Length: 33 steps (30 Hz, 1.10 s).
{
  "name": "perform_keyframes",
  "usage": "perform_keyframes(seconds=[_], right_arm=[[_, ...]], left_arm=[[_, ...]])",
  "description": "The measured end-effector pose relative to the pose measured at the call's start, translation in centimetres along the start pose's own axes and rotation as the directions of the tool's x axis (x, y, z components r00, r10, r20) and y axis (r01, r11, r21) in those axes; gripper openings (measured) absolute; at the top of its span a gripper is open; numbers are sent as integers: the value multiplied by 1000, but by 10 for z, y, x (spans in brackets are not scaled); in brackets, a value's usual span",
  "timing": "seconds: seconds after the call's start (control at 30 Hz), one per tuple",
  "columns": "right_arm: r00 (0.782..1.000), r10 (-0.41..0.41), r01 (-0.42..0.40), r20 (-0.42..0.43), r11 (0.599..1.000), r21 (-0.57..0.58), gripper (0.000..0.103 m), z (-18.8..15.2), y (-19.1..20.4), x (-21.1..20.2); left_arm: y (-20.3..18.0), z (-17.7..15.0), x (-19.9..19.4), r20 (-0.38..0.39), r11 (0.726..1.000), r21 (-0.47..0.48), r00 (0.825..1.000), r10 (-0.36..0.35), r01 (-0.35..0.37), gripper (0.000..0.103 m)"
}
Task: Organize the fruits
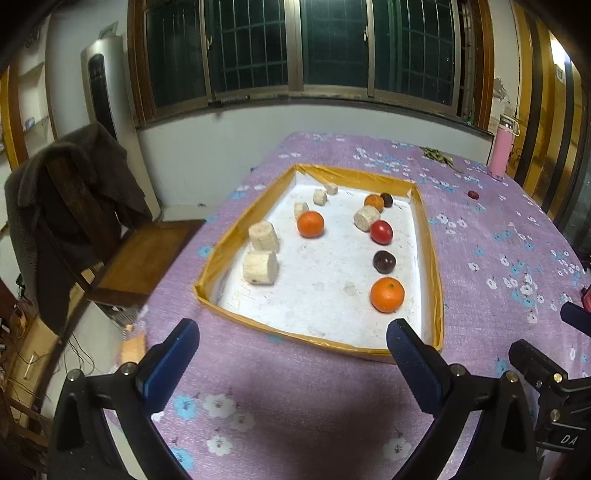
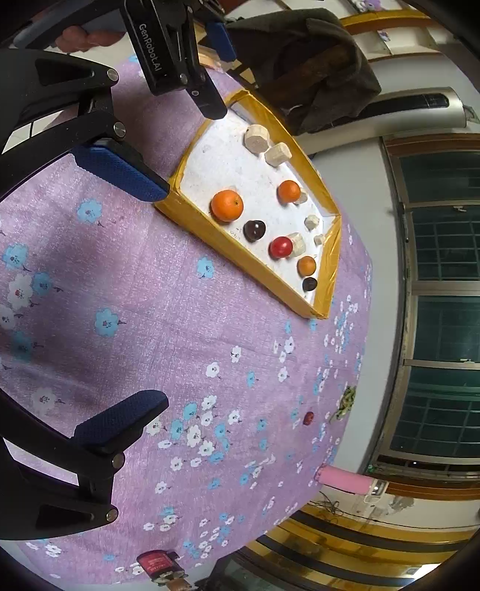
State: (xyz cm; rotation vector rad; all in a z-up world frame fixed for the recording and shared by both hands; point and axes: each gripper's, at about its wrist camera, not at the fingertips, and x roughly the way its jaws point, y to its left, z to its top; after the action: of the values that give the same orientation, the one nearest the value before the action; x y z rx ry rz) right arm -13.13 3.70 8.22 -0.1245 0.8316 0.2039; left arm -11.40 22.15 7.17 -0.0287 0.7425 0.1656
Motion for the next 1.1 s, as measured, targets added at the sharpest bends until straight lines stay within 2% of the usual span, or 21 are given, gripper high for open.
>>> perform_keyframes(seconds=[0.27,0.43,0.67,1.1], right_arm=[[999,-25,26,26,1000,-12,103,-2,4,-5],[999,-36,36,19,999,1,103,-5,1,-4],[999,-40,41,-7,999,22,103,-10,-5,1],[999,-38,39,-25,998,40,103,-11,-13,5]], left_arm=[[-2,1,-5,27,999,16,999,41,-41,103],[3,0,-5,6,999,-27,1000,-19,19,103],[3,0,-9,25,1000,-24,1000,-11,11,103],[-4,1,-8,14,1000,4,1000,-14,14,103]])
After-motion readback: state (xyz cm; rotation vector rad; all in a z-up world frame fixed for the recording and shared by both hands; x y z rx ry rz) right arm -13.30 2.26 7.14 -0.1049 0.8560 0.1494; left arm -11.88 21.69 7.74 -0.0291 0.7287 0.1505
